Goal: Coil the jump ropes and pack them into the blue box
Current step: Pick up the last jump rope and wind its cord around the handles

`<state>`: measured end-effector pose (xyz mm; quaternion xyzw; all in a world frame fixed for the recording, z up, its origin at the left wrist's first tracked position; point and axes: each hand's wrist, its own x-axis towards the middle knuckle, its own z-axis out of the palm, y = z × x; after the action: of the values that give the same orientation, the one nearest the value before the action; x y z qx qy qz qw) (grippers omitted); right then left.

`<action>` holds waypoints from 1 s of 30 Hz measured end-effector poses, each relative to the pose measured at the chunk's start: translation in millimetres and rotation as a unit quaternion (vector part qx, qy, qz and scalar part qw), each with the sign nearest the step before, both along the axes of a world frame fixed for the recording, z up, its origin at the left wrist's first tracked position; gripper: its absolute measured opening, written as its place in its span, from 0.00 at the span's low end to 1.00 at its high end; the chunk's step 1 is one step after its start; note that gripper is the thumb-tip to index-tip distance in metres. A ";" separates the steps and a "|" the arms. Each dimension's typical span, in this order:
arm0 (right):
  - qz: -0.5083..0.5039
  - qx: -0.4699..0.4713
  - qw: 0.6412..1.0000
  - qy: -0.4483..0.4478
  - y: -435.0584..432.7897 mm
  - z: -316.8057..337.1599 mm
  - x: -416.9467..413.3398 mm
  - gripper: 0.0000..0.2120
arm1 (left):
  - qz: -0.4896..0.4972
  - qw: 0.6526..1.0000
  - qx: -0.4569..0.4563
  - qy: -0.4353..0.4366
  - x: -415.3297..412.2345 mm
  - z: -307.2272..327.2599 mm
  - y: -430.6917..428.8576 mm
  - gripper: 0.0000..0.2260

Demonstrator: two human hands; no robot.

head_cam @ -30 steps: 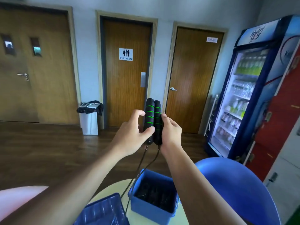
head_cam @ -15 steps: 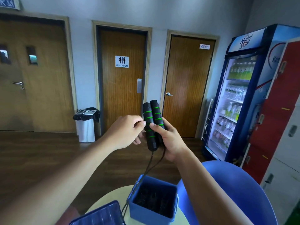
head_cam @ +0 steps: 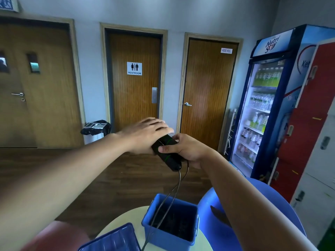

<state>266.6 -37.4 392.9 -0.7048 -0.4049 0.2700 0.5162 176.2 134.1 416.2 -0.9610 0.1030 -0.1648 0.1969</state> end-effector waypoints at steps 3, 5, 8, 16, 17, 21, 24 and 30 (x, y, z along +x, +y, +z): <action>0.007 0.028 0.999 0.046 -8.6 0.6 1.3 0.19 | -0.011 0.999 -0.043 -0.012 1.2 -0.4 5.1 0.26; 0.035 0.037 0.995 0.086 -19.2 -4.2 5.3 0.21 | -0.011 0.998 -0.063 -0.016 0.3 0.2 10.4 0.23; 0.102 0.020 0.987 0.124 -32.6 -22.5 9.7 0.21 | -0.001 0.993 -0.112 -0.026 -1.0 -1.7 25.1 0.20; 0.040 0.130 0.984 0.116 -30.8 -20.3 13.2 0.05 | 0.065 0.947 -0.311 -0.038 1.6 -3.9 41.8 0.18; 0.021 0.147 0.984 0.102 -30.0 -14.8 13.8 0.06 | 0.072 0.938 -0.336 -0.038 2.0 -4.6 40.8 0.16; -0.040 0.182 0.981 0.055 -27.0 8.1 14.3 0.11 | 0.095 0.905 -0.412 -0.056 4.8 -3.9 32.6 0.11; -0.062 0.188 0.979 0.048 -22.9 18.5 13.1 0.14 | 0.116 0.876 -0.458 -0.092 6.5 -0.5 23.5 0.08; -0.077 0.196 0.977 0.032 -22.5 23.3 8.8 0.14 | 0.090 0.717 -0.688 -0.069 10.6 4.9 -8.5 0.05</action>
<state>275.4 -59.9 416.2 -0.6100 -0.3771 0.1674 0.6765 186.8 125.6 421.1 -0.8222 -0.1395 -0.2378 -0.4980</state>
